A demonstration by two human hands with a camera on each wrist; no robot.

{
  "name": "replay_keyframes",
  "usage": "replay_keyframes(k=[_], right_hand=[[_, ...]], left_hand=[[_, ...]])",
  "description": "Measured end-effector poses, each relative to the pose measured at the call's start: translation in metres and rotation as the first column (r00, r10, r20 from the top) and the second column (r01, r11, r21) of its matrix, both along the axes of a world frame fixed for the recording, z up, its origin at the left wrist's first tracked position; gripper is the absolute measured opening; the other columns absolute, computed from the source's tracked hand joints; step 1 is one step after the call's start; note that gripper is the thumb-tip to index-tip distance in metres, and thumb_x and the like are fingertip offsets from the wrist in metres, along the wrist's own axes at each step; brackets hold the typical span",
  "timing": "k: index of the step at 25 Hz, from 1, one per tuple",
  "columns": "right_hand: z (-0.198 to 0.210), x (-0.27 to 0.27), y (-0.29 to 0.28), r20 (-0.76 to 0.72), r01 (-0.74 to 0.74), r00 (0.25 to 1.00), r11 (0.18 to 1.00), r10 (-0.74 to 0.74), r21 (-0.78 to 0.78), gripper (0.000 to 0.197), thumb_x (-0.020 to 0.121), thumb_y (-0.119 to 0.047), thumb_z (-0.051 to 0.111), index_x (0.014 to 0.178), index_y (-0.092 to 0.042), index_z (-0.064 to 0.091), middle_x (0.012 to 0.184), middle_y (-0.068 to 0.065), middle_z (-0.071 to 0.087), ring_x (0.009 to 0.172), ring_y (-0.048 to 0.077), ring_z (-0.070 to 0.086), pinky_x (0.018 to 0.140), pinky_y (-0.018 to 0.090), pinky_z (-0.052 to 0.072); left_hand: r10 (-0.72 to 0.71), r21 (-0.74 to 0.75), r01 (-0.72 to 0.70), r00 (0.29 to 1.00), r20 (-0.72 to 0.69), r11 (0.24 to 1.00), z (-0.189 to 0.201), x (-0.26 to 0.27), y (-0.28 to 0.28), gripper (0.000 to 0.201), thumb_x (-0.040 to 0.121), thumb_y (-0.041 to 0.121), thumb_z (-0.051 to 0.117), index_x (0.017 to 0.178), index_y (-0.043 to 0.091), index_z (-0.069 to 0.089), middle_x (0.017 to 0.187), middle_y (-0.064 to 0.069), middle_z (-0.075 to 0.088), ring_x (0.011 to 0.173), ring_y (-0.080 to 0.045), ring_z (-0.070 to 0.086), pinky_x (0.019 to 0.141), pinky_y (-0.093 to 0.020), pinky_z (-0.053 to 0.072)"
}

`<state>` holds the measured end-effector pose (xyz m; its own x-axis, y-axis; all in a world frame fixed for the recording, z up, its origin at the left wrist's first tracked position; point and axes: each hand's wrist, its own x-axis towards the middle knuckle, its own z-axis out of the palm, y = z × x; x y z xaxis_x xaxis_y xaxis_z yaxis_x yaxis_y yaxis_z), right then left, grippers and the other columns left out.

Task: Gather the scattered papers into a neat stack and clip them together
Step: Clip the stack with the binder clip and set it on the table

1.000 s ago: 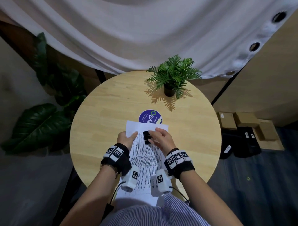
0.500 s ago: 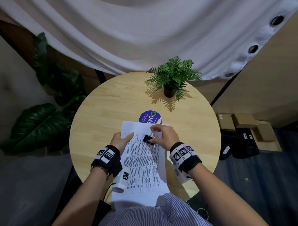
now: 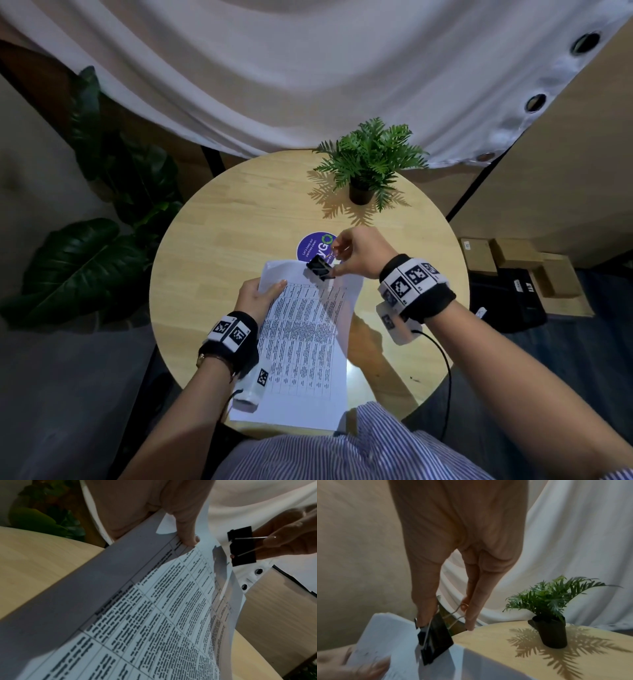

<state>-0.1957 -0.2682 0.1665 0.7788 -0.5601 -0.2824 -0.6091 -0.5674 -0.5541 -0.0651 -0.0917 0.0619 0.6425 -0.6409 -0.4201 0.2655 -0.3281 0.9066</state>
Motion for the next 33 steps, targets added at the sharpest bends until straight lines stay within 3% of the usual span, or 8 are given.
replay_keyframes(k=[7, 10, 15, 19, 22, 27, 30, 33], right_hand=[[0.014, 0.001, 0.000, -0.101, -0.184, 0.981, 0.947, 0.163, -0.262, 0.046, 0.061, -0.028, 0.087, 0.095, -0.005, 0.065, 0.090, 0.010, 0.069, 0.077, 0.023, 0.057, 0.063, 0.029, 0.043], [0.018, 0.005, 0.003, -0.161, -0.204, 0.974, 0.925, 0.159, -0.320, 0.040, 0.065, -0.024, 0.085, 0.094, -0.007, 0.064, 0.092, 0.010, 0.066, 0.085, 0.028, 0.058, 0.064, 0.028, 0.033], [0.017, 0.014, 0.012, -0.237, -0.208, 0.963, 0.920, 0.132, -0.332, 0.032, 0.066, -0.014, 0.083, 0.074, -0.014, 0.052, 0.077, 0.005, 0.050, 0.073, 0.026, 0.047, 0.059, 0.028, 0.032], [0.013, 0.022, 0.011, -0.279, -0.237, 0.948, 0.926, 0.155, -0.292, 0.042, 0.061, -0.013, 0.086, 0.056, -0.015, 0.044, 0.071, 0.006, 0.054, 0.068, 0.026, 0.050, 0.048, 0.025, 0.030], [0.021, 0.029, 0.004, -0.301, -0.266, 0.935, 0.935, 0.190, -0.235, 0.048, 0.056, -0.019, 0.090, 0.052, -0.019, 0.043, 0.071, 0.006, 0.058, 0.066, 0.025, 0.053, 0.055, 0.026, 0.040], [0.030, 0.040, -0.008, -0.302, -0.298, 0.919, 0.948, 0.254, -0.111, 0.036, 0.055, -0.018, 0.091, 0.080, -0.005, 0.068, 0.083, 0.007, 0.067, 0.075, 0.023, 0.060, 0.066, 0.029, 0.050], [0.027, 0.042, -0.015, -0.292, -0.266, 0.924, 0.964, 0.247, -0.027, 0.047, 0.058, -0.018, 0.090, 0.098, -0.002, 0.071, 0.099, 0.010, 0.073, 0.088, 0.024, 0.067, 0.080, 0.032, 0.055], [0.017, 0.041, -0.017, -0.250, -0.221, 0.944, 0.975, 0.217, 0.010, 0.045, 0.059, -0.019, 0.089, 0.097, -0.003, 0.072, 0.100, 0.010, 0.074, 0.081, 0.017, 0.063, 0.075, 0.024, 0.050]], left_hand=[[0.028, -0.038, -0.030, 0.999, -0.042, 0.999, 0.009, 0.001, 0.002, 0.007, 0.087, 0.012, 0.064, 0.086, 0.006, 0.067, 0.093, -0.020, 0.065, 0.091, -0.029, 0.062, 0.094, -0.054, 0.049], [-0.003, -0.027, 0.003, 1.000, -0.014, 1.000, 0.011, -0.001, 0.002, 0.019, 0.076, 0.031, 0.071, 0.079, 0.013, 0.070, 0.089, -0.022, 0.066, 0.085, -0.033, 0.064, 0.085, -0.057, 0.052], [-0.091, 0.025, 0.089, 0.985, 0.144, 0.996, 0.019, -0.011, -0.004, 0.018, 0.086, 0.022, 0.065, 0.069, 0.019, 0.061, 0.073, -0.011, 0.057, 0.071, -0.019, 0.051, 0.065, -0.030, 0.042], [-0.126, 0.021, 0.124, 0.966, 0.227, 0.992, 0.023, -0.015, -0.008, 0.022, 0.086, 0.013, 0.066, 0.065, 0.015, 0.061, 0.060, 0.000, 0.054, 0.058, -0.014, 0.048, 0.053, -0.023, 0.038], [-0.125, -0.023, 0.132, 0.973, 0.193, 0.991, 0.022, -0.013, -0.008, 0.006, 0.086, 0.014, 0.065, 0.083, 0.009, 0.066, 0.067, -0.005, 0.061, 0.065, -0.018, 0.054, 0.061, -0.028, 0.044], [-0.141, -0.022, 0.144, 0.984, 0.110, 0.989, 0.025, -0.009, -0.005, 0.021, 0.089, 0.017, 0.062, 0.069, 0.011, 0.062, 0.067, -0.007, 0.060, 0.063, -0.021, 0.056, 0.059, -0.027, 0.046], [-0.150, -0.075, 0.144, 0.985, -0.082, 0.987, 0.028, -0.003, -0.003, 0.022, 0.091, 0.025, 0.059, 0.089, 0.006, 0.069, 0.085, -0.017, 0.072, 0.080, -0.032, 0.069, 0.077, -0.044, 0.057], [-0.124, -0.073, 0.120, 0.991, -0.048, 0.990, 0.029, 0.000, -0.005, 0.023, 0.092, 0.029, 0.056, 0.096, 0.011, 0.070, 0.096, -0.020, 0.073, 0.088, -0.035, 0.070, 0.084, -0.051, 0.056]])
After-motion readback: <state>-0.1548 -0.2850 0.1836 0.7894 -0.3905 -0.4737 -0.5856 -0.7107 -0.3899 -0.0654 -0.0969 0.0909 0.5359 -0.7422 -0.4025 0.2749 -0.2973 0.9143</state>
